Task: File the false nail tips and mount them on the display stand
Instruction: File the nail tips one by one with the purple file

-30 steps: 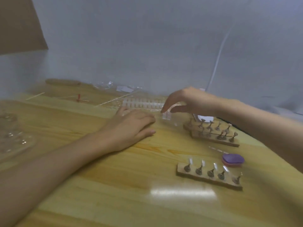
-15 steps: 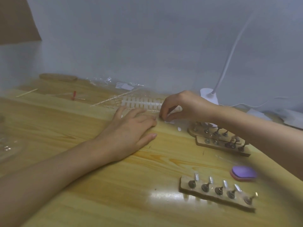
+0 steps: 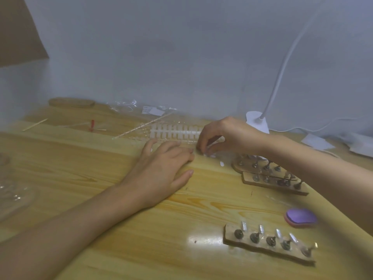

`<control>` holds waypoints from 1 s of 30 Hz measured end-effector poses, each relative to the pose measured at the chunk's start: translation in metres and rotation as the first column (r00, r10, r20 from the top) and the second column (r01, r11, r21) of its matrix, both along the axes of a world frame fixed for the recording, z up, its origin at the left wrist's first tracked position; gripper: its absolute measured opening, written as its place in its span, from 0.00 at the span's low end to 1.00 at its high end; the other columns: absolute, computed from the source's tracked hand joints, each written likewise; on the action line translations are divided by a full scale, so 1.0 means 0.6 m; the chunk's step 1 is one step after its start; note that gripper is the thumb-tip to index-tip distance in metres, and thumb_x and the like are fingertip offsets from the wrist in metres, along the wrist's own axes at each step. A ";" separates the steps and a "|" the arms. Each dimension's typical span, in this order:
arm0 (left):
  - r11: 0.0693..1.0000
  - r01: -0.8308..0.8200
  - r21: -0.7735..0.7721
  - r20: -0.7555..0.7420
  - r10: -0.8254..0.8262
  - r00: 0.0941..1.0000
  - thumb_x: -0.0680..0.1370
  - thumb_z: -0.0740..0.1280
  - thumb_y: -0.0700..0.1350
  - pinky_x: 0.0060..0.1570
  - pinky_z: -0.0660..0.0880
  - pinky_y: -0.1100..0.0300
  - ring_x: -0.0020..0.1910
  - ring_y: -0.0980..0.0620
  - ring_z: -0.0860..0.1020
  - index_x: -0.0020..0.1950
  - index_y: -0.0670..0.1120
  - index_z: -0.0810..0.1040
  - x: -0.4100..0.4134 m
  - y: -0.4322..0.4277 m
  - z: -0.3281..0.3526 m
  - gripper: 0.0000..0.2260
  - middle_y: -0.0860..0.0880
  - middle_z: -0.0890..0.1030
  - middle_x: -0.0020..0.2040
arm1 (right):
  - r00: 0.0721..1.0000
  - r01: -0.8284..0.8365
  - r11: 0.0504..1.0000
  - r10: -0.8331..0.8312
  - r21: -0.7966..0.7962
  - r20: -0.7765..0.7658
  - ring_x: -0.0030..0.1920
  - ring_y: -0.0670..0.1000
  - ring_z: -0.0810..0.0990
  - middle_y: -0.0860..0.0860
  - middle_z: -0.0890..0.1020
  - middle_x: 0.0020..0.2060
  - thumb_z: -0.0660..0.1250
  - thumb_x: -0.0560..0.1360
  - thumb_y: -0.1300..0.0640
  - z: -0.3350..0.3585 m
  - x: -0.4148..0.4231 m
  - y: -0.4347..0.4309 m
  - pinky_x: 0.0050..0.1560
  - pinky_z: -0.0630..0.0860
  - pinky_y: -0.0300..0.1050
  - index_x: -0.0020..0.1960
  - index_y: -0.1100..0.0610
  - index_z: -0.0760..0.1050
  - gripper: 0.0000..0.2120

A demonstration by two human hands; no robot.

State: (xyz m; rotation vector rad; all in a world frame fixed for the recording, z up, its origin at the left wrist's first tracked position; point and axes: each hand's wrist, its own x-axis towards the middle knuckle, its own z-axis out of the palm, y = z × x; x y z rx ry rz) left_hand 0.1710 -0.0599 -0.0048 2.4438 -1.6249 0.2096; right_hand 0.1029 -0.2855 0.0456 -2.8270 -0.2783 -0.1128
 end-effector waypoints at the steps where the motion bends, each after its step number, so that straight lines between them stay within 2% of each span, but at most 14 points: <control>1: 1.000 0.002 -0.013 -0.003 -0.002 1.000 0.81 0.53 0.60 0.75 0.46 0.48 0.76 0.59 0.55 0.71 0.58 0.69 -0.001 0.000 0.000 0.19 0.64 0.65 0.74 | 1.000 0.001 1.000 -0.001 -0.005 -0.003 0.48 0.45 0.84 0.46 0.85 0.47 0.75 0.73 0.63 0.001 0.002 0.002 0.53 0.78 0.53 0.44 0.55 0.83 0.04; 5: 0.999 0.009 -0.038 -0.010 -0.010 1.000 0.81 0.54 0.59 0.75 0.47 0.49 0.75 0.59 0.56 0.70 0.58 0.70 -0.002 0.000 0.002 0.19 0.64 0.66 0.73 | 1.000 0.016 0.999 -0.017 -0.052 -0.017 0.46 0.39 0.83 0.43 0.82 0.46 0.75 0.72 0.63 0.005 0.011 0.003 0.51 0.77 0.44 0.42 0.53 0.80 0.07; 8: 0.997 0.027 -0.079 -0.028 -0.030 0.999 0.81 0.55 0.60 0.75 0.49 0.49 0.76 0.57 0.57 0.69 0.56 0.73 -0.001 0.001 0.002 0.19 0.61 0.67 0.74 | 1.000 0.000 0.997 -0.002 -0.072 -0.030 0.46 0.41 0.83 0.42 0.81 0.43 0.73 0.73 0.64 0.010 0.012 0.002 0.48 0.75 0.42 0.42 0.55 0.80 0.06; 10: 0.993 0.049 -0.105 -0.037 -0.053 0.998 0.79 0.55 0.60 0.74 0.51 0.52 0.76 0.55 0.57 0.68 0.53 0.75 -0.001 0.003 0.003 0.22 0.58 0.66 0.75 | 1.000 0.005 1.000 -0.005 0.005 0.014 0.46 0.44 0.83 0.46 0.82 0.43 0.72 0.75 0.66 0.019 0.003 0.002 0.52 0.77 0.45 0.44 0.60 0.80 0.03; 13: 0.992 0.081 -0.096 0.010 -0.080 0.997 0.78 0.51 0.63 0.74 0.52 0.48 0.78 0.53 0.55 0.68 0.53 0.76 -0.002 0.005 0.003 0.26 0.57 0.62 0.77 | 0.991 0.058 0.961 -0.087 0.270 0.098 0.49 0.44 0.83 0.51 0.85 0.45 0.72 0.75 0.65 0.051 -0.051 -0.001 0.56 0.77 0.41 0.43 0.59 0.80 0.04; 16: 0.987 0.102 -0.126 0.020 -0.100 0.995 0.79 0.48 0.63 0.73 0.55 0.40 0.77 0.49 0.57 0.66 0.50 0.78 -0.006 0.007 0.007 0.28 0.56 0.63 0.77 | 0.979 0.122 0.810 -0.193 0.573 0.065 0.48 0.49 0.85 0.53 0.86 0.44 0.74 0.74 0.61 0.074 -0.157 -0.002 0.51 0.79 0.38 0.41 0.55 0.80 0.05; 19: 0.971 0.129 -0.200 0.061 -0.119 0.991 0.81 0.57 0.57 0.69 0.62 0.39 0.70 0.47 0.69 0.63 0.48 0.80 -0.012 0.008 0.011 0.20 0.51 0.74 0.70 | 0.963 0.226 0.597 -0.256 0.770 -0.084 0.44 0.47 0.84 0.53 0.85 0.43 0.74 0.71 0.53 0.061 -0.277 0.009 0.42 0.81 0.39 0.40 0.52 0.81 0.04; 21: 0.942 0.131 -0.309 0.040 -0.125 0.991 0.79 0.68 0.49 0.65 0.67 0.40 0.61 0.49 0.77 0.60 0.49 0.80 -0.010 0.004 0.017 0.11 0.53 0.81 0.58 | 0.940 0.313 0.496 -0.283 0.810 -0.190 0.45 0.47 0.84 0.53 0.85 0.42 0.76 0.69 0.52 0.037 -0.342 0.022 0.39 0.80 0.38 0.39 0.51 0.81 0.06; 22: 0.931 0.114 -0.346 0.004 -0.120 0.993 0.76 0.72 0.45 0.64 0.67 0.43 0.57 0.51 0.78 0.59 0.51 0.79 -0.011 0.000 0.024 0.11 0.56 0.81 0.52 | 0.925 0.352 0.446 -0.298 0.823 -0.234 0.46 0.48 0.85 0.53 0.85 0.42 0.77 0.68 0.52 0.025 -0.365 0.029 0.38 0.80 0.37 0.39 0.52 0.81 0.06; 24: 0.925 0.072 -0.373 0.000 -0.077 0.997 0.76 0.71 0.51 0.58 0.61 0.53 0.51 0.55 0.78 0.57 0.55 0.78 -0.015 -0.007 0.038 0.11 0.59 0.81 0.44 | 0.894 0.418 0.357 -0.326 0.836 -0.308 0.47 0.51 0.86 0.55 0.85 0.43 0.77 0.67 0.53 0.003 -0.395 0.044 0.38 0.81 0.39 0.39 0.53 0.81 0.06; 26: 0.937 0.063 -0.344 0.033 -0.055 0.998 0.79 0.59 0.64 0.52 0.57 0.55 0.49 0.55 0.78 0.56 0.58 0.76 -0.030 -0.017 0.046 0.14 0.60 0.81 0.42 | 0.865 0.470 0.276 -0.330 0.838 -0.377 0.49 0.54 0.86 0.57 0.86 0.45 0.77 0.65 0.53 -0.011 -0.409 0.056 0.38 0.81 0.41 0.40 0.54 0.82 0.07; 27: 0.942 0.089 -0.325 0.071 -0.070 0.995 0.80 0.53 0.65 0.51 0.56 0.54 0.49 0.54 0.77 0.55 0.58 0.75 -0.041 -0.022 0.048 0.17 0.60 0.81 0.43 | 0.853 0.493 0.247 -0.324 0.834 -0.408 0.51 0.55 0.86 0.58 0.85 0.47 0.78 0.65 0.53 -0.014 -0.411 0.059 0.38 0.81 0.42 0.40 0.55 0.82 0.08; 28: 0.941 0.135 -0.309 0.132 -0.098 0.986 0.81 0.52 0.63 0.51 0.57 0.53 0.49 0.53 0.78 0.54 0.58 0.75 -0.053 -0.030 0.049 0.16 0.60 0.82 0.46 | 0.842 0.513 0.228 -0.321 0.828 -0.433 0.52 0.56 0.85 0.58 0.85 0.48 0.79 0.65 0.53 -0.015 -0.410 0.062 0.38 0.82 0.43 0.40 0.55 0.82 0.09; 30: 0.937 0.196 -0.288 0.215 -0.136 0.967 0.81 0.62 0.55 0.51 0.58 0.52 0.49 0.50 0.78 0.55 0.56 0.76 -0.069 -0.045 0.048 0.07 0.59 0.82 0.47 | 0.825 0.539 0.199 -0.323 0.819 -0.464 0.53 0.57 0.85 0.59 0.85 0.49 0.77 0.64 0.53 -0.013 -0.408 0.065 0.38 0.82 0.44 0.41 0.56 0.82 0.10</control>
